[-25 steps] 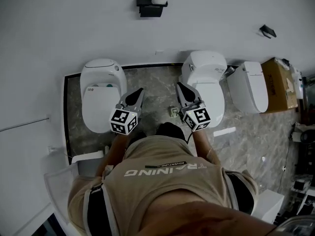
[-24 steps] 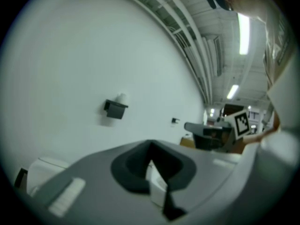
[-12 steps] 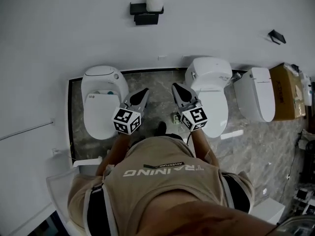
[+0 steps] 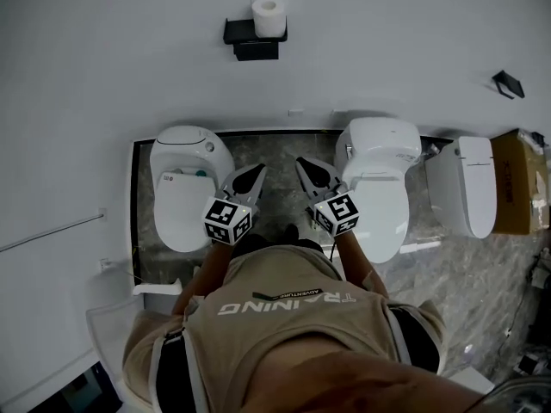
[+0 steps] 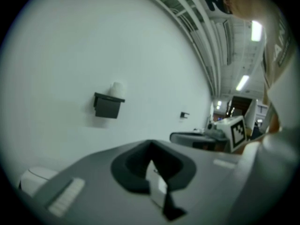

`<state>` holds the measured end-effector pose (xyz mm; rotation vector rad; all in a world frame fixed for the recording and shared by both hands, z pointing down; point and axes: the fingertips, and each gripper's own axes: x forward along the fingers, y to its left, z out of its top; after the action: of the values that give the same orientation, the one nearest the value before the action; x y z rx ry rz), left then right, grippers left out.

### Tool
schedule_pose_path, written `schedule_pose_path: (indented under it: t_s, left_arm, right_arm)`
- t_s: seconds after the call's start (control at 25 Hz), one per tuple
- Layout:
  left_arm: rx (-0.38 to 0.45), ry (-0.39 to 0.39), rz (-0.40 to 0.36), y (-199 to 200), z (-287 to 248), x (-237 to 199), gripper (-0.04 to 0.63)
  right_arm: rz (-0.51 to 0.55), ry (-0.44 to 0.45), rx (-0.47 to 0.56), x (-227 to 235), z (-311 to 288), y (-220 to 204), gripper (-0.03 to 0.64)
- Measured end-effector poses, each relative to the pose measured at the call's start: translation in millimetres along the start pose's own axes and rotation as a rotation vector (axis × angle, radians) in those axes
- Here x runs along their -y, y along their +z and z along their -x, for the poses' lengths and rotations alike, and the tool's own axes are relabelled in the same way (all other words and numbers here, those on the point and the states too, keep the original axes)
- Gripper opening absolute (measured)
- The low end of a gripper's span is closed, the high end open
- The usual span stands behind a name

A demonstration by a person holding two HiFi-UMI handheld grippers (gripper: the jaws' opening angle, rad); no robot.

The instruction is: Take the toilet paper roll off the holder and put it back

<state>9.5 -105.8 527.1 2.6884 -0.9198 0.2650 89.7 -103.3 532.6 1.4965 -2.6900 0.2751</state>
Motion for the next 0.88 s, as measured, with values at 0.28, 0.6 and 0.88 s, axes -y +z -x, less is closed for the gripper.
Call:
schedule_pose_path:
  t_s: [0.28, 0.6, 0.88]
  left_arm:
    - [0.022, 0.023, 0.035, 15.0, -24.7, -51.5, 0.0]
    - [0.103, -0.114, -0.01, 70.8, -71.0, -107.5, -0.002]
    - [0.134, -0.173, -0.027, 93.7, -101.8, -158.0, 0.0]
  right_arm:
    - [0.024, 0.024, -0.024, 20.2, -57.3, 8.1, 0.014]
    - [0.102, -0.062, -0.003, 44.1, -116.8, 53.9, 0.014]
    - [0.126, -0.131, -0.003, 65.5, -154.3, 76.1, 0.015]
